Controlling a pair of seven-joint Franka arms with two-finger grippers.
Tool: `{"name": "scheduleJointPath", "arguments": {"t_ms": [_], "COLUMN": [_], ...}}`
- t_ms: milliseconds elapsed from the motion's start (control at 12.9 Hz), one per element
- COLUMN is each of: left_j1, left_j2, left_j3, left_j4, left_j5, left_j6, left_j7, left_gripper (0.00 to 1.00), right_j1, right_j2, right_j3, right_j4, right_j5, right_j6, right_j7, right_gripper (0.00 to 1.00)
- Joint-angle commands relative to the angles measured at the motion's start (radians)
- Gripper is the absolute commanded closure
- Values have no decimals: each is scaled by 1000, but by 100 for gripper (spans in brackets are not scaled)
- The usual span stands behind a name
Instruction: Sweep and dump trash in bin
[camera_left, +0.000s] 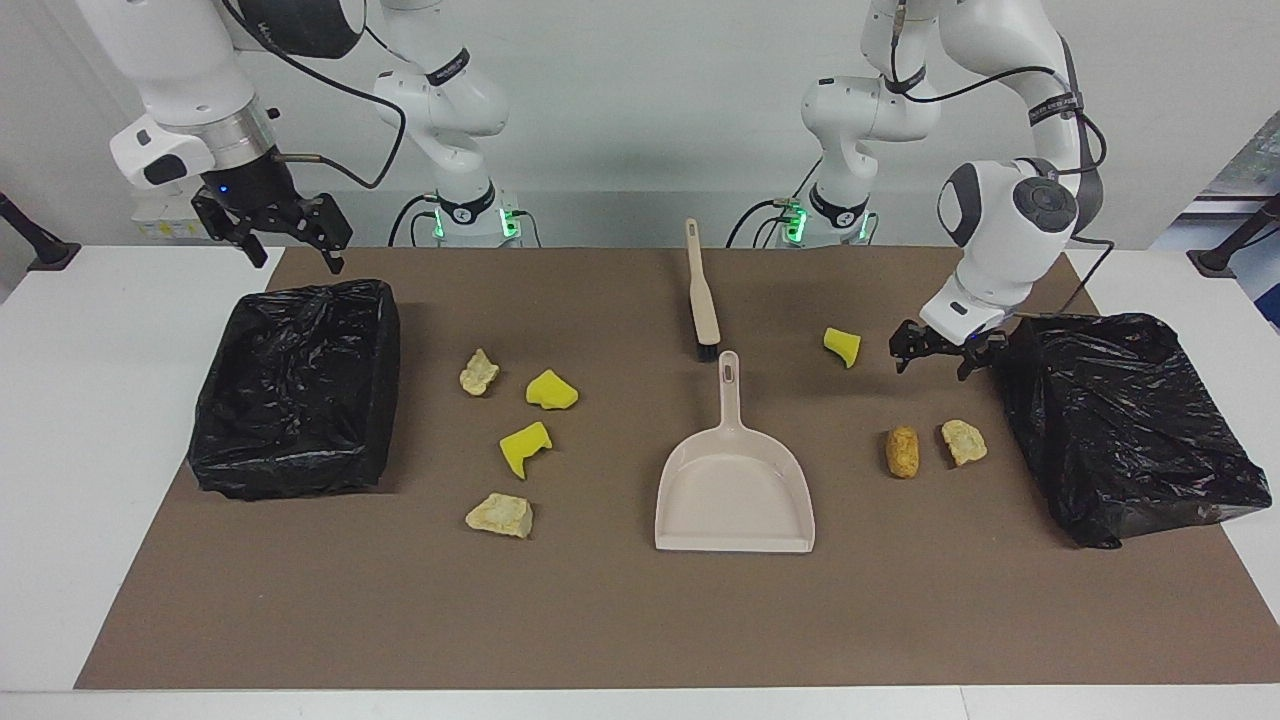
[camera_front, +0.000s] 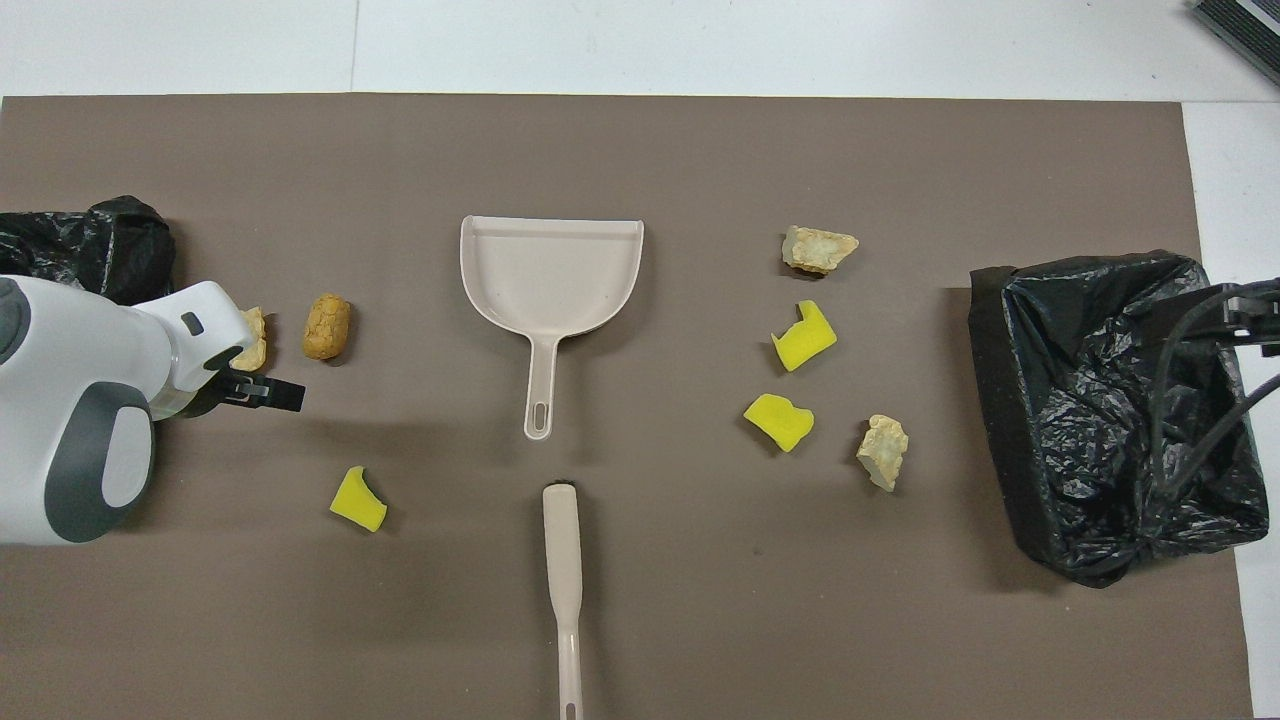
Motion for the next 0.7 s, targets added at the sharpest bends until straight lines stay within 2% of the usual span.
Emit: {"name": "scheduleJointPath", "arguments": {"t_ms": [0,233,389,466,622], "left_j1": [5,-9,-9,-9,-7], "left_j2": [43,45,14,8,28], "left_j3": [-5,-14,-14,-15,-15], "left_j4": [81,165,187,243,412], "left_j5": [3,8,8,8,5], "left_j6": [-17,-40,-76,-130,-327], "left_j7": [12,-2,0,1,6], "left_gripper": [0,0,0,0,0], "right_j1": [1,10,13,11,11], "right_j2": [-40,-43,-45,-42,-40], "right_j3": [3,11,9,9,9], "right_j4": [-56,-65,-74,-83,-97], "right_j5": [14,14,14,14,14], "right_j6": [52,62,61,64,83], "right_j7": [10,11,13,11,10], "right_gripper": [0,0,0,0,0]}}
